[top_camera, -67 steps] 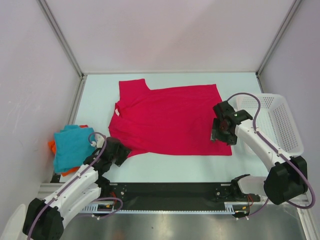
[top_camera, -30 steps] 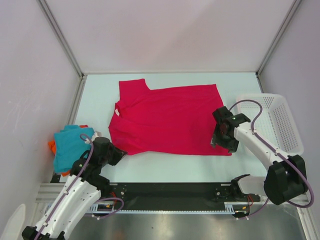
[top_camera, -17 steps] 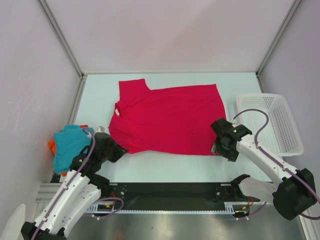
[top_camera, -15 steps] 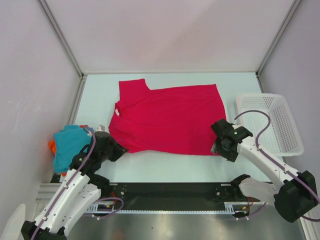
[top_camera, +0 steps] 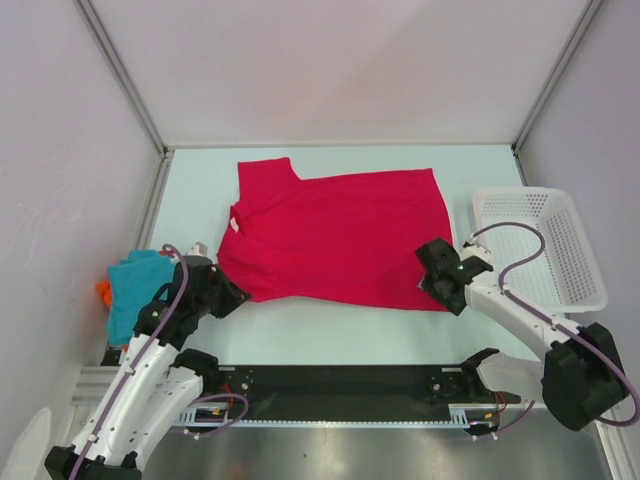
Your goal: Fold and stack the t-shirts
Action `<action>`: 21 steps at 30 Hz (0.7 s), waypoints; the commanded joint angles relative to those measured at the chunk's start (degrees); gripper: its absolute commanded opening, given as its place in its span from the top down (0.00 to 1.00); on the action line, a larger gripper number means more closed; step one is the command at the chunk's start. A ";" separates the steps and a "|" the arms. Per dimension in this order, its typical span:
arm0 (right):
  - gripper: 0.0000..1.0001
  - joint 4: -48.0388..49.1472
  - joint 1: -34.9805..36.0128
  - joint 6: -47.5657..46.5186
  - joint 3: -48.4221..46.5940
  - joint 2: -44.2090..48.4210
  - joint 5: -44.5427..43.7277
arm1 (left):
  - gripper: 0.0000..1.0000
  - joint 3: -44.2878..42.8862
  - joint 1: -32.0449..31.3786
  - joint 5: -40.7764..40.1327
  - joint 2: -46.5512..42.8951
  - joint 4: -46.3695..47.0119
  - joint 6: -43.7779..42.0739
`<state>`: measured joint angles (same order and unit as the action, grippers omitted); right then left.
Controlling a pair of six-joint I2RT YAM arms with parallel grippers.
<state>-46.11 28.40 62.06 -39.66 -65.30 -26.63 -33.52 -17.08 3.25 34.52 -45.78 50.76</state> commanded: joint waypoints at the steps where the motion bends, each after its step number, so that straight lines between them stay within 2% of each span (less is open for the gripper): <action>1: 0.31 2.25 0.51 4.20 0.81 -2.29 -5.88 | 1.00 -4.10 1.87 0.62 0.37 -1.59 -4.35; 9: 0.31 5.86 0.60 7.72 7.92 5.70 -6.59 | 1.00 -4.45 5.04 2.73 1.77 -1.42 -6.90; 14: 0.31 2.25 0.60 9.30 9.16 5.71 -6.33 | 1.00 -3.84 6.27 4.05 2.30 -0.63 -7.26; 21: 0.30 3.21 0.60 9.39 10.92 5.54 -6.41 | 1.00 -3.40 6.97 4.40 2.13 -0.80 -7.61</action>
<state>-42.83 28.73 69.38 -29.15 -59.90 -29.95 -35.94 -11.14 6.68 36.88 -47.33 44.88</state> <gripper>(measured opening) 0.694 0.010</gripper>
